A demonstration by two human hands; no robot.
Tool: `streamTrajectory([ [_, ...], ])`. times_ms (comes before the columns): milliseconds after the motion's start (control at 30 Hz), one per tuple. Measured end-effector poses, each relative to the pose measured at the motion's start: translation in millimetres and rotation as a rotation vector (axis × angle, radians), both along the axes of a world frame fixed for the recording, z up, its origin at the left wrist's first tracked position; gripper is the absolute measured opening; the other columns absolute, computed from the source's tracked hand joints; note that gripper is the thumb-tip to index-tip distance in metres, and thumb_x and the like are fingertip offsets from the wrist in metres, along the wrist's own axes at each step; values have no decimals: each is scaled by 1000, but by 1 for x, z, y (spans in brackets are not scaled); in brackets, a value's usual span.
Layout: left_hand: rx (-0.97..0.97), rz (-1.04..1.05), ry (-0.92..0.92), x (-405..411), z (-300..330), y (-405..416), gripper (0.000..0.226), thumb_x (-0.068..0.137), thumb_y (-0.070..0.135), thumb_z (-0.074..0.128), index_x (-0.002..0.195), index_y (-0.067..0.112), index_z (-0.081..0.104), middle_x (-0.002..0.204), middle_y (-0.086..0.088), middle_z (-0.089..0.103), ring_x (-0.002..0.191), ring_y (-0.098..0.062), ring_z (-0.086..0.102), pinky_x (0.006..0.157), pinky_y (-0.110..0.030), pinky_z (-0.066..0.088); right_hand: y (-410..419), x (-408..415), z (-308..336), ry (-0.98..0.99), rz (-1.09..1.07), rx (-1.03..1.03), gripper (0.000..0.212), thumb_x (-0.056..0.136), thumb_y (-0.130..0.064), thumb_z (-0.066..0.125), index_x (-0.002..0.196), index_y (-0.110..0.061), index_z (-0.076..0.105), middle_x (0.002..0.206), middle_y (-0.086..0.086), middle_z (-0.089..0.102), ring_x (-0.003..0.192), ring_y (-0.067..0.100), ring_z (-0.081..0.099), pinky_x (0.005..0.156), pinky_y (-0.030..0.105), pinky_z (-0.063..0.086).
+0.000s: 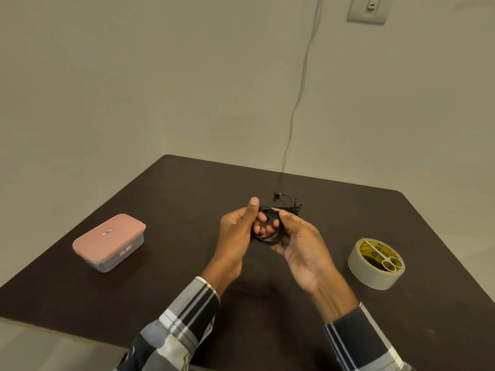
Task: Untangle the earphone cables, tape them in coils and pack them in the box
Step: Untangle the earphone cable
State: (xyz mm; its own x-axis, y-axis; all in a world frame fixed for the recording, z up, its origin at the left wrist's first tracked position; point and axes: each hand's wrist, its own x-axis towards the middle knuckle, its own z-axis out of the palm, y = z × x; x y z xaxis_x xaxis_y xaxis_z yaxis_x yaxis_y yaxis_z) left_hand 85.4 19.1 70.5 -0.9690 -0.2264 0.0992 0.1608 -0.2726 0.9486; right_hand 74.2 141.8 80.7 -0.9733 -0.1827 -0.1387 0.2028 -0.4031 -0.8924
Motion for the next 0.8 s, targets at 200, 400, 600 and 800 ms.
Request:
streamTrajectory([
  [200,-183,-74,-7,1,-5,-18,32,92,34,64,89,4,76,71,-6,69,69,-11,64,63,-21,50,6,-3,7,29,39,-74,25,101,-10,54,115,6,68,74,6,61,68,19,64,88,46,60],
  [400,-293,-104,49,0,-15,-33,14,86,17,73,97,9,78,81,-11,74,66,-9,63,59,-21,51,8,-2,9,69,2,-15,21,96,-6,60,110,4,73,75,5,61,63,14,57,63,25,58],
  [600,-763,87,109,-13,-22,-41,18,81,32,78,97,23,78,84,9,69,77,-3,61,65,-20,43,-3,4,4,236,-60,269,16,96,-11,64,103,-7,77,66,-2,63,61,9,53,70,23,52],
  [800,-1000,233,249,-11,-17,-38,17,79,26,78,96,28,77,77,11,66,67,-4,57,59,-25,46,-14,9,-6,411,-87,497,16,96,-14,64,101,-17,79,70,-10,70,62,5,54,65,19,52],
])
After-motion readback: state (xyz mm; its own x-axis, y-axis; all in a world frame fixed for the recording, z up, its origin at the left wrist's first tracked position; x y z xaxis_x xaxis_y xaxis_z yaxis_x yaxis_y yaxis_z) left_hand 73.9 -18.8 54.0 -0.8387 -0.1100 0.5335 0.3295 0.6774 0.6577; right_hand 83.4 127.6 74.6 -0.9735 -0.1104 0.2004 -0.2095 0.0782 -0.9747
